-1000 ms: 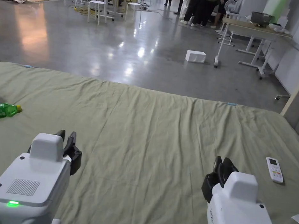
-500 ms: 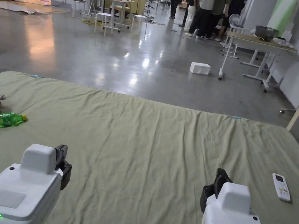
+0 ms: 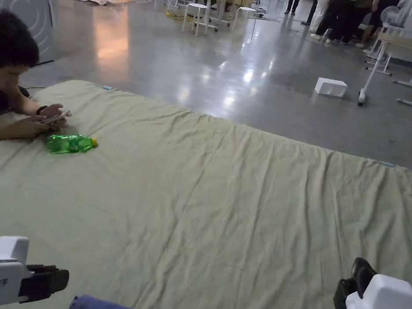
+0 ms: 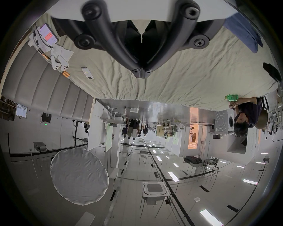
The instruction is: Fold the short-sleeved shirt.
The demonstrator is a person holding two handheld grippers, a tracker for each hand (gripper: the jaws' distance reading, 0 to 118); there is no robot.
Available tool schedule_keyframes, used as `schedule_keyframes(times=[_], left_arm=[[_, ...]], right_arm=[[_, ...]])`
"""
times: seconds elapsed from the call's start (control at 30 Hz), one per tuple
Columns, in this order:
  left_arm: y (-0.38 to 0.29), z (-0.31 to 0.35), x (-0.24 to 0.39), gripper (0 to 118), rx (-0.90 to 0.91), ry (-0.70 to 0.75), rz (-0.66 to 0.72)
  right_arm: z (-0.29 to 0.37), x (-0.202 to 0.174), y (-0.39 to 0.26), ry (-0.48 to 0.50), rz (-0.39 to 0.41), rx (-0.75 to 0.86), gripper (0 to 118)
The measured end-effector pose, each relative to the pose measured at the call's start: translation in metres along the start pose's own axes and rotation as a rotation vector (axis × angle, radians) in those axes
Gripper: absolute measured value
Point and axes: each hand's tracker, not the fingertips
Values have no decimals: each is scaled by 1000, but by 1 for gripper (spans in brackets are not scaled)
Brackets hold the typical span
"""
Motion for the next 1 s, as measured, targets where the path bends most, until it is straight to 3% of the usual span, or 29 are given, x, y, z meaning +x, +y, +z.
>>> schedule_keyframes(times=[0.07,0.1,0.27,0.33,0.43,0.67,0.77,0.83,0.87,0.93,0.97,1.0], left_arm=[[-7,-14,-19,74,-66,-34,85],[-10,-21,-28,91,-112,-75,116],[-25,-59,-85,93,-218,-327,382],[-27,-63,-93,93,-156,-405,425],[-24,-56,-57,93,-207,-511,472],[-23,-96,-52,92,-301,-579,358],[-29,-97,-41,89,-309,-571,332],[-31,-99,-37,77,-323,-555,299],[-32,-100,-35,66,-336,-538,277],[-36,-101,-30,29,-375,-485,233],[-38,-103,-30,18,-383,-440,208],[-40,-104,-31,17,-374,-441,217]], right_arm=[[-1,-3,-4,5,10,-13,0],[-1,-4,-6,8,13,-18,0],[-2,-5,-11,17,10,-54,0],[0,-4,-12,14,11,-63,0],[1,-3,-14,17,5,-79,0],[7,-1,-10,10,31,-86,0],[7,2,-10,19,-6,-109,0],[7,2,-10,20,-7,-113,0],[6,2,-11,19,-7,-115,0],[7,3,-11,23,-7,-117,0],[7,3,-11,23,-4,-118,0],[6,4,-12,24,-1,-118,0]])
